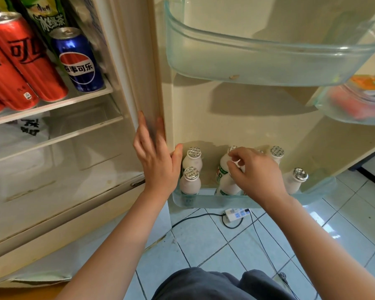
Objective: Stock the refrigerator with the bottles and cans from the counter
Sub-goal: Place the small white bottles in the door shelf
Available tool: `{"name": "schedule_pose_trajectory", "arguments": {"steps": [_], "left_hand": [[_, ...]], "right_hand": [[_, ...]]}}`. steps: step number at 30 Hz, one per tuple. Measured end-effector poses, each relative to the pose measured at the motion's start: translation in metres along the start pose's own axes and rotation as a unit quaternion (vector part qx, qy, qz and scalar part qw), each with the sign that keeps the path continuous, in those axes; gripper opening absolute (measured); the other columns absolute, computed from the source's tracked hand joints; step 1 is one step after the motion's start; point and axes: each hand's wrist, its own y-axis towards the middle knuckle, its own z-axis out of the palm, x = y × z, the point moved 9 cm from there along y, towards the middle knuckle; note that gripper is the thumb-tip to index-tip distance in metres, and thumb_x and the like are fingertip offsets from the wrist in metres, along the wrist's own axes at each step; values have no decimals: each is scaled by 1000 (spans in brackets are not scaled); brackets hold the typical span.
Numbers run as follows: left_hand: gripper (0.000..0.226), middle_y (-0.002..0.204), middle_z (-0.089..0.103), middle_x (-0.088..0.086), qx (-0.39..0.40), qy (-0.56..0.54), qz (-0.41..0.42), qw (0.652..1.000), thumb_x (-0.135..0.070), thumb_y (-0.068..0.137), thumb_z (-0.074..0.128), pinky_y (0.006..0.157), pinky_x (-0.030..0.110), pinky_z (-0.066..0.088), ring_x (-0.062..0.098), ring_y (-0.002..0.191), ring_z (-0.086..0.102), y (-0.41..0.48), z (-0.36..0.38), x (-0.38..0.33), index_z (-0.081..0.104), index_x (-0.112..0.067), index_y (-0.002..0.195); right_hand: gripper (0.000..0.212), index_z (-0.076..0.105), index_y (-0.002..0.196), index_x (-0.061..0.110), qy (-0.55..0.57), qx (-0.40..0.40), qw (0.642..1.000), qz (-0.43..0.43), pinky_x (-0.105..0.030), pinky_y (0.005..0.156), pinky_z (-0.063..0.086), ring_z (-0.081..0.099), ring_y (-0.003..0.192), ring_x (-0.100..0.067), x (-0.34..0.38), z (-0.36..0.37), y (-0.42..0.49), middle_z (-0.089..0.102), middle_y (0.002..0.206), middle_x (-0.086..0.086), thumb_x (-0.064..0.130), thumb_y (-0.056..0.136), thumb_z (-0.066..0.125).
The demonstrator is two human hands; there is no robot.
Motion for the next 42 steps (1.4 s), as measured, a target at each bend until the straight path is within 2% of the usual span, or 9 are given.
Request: {"name": "schedule_pose_trajectory", "arguments": {"steps": [3,7,13,19,24,30,35,39,42], "left_hand": [[57,148,19,32,-5,-1,3,1000,-31,90,45,109,39,16,37,129,27,0,2,0,26,-9,139],[59,147,21,35,-12,-2,5,1000,-34,91,43,108,39,16,36,129,27,0,1,0,20,-13,142],[56,147,21,35,-14,1,8,1000,-36,92,42,108,38,17,35,129,27,0,1,0,26,-9,139],[60,148,19,35,-13,1,10,1000,-35,91,42,109,38,15,35,130,26,0,1,-1,17,-16,142],[60,149,19,33,-18,-2,5,1000,-37,92,41,110,38,15,34,131,25,-1,1,0,12,-21,143],[60,148,20,33,-21,-1,6,1000,-36,92,40,110,38,15,34,131,25,-1,1,-1,13,-21,144],[57,147,21,35,-17,-2,-7,1000,-33,91,42,108,39,17,35,129,26,0,2,0,25,-10,139],[59,148,20,34,-12,-2,-11,1000,-31,90,44,109,40,17,37,131,26,0,2,0,21,-12,141],[59,149,18,34,-5,0,-11,1000,-32,90,43,110,40,16,39,133,26,0,2,0,21,-12,141]], "right_hand": [[28,63,113,21,-53,23,998,-1,-31,62,49,62,88,-21,-3,8,-9,67,99,2,33,88,55],[41,57,119,25,-69,63,996,12,-28,61,45,63,88,-21,-9,17,-14,68,97,3,47,84,56],[33,63,106,23,-45,60,997,31,-30,59,47,62,80,-24,-11,22,-9,69,88,-1,48,85,59],[38,66,101,22,16,46,998,39,-27,59,40,62,82,-20,3,29,-7,68,87,3,53,79,65],[34,65,93,23,74,62,995,30,-33,67,49,61,78,-16,10,38,-7,66,83,6,52,76,67],[33,66,96,24,100,91,991,11,-31,70,48,60,79,-11,10,42,-5,67,86,8,51,76,68],[30,66,94,26,104,93,990,17,-28,66,46,59,77,-11,9,42,-6,67,83,9,49,76,68],[34,66,101,26,103,105,989,16,-29,72,48,61,83,-12,10,42,-7,68,90,9,50,77,66],[41,66,107,28,97,87,991,27,-30,70,50,62,83,-11,8,34,-7,68,90,11,58,83,54]]}}
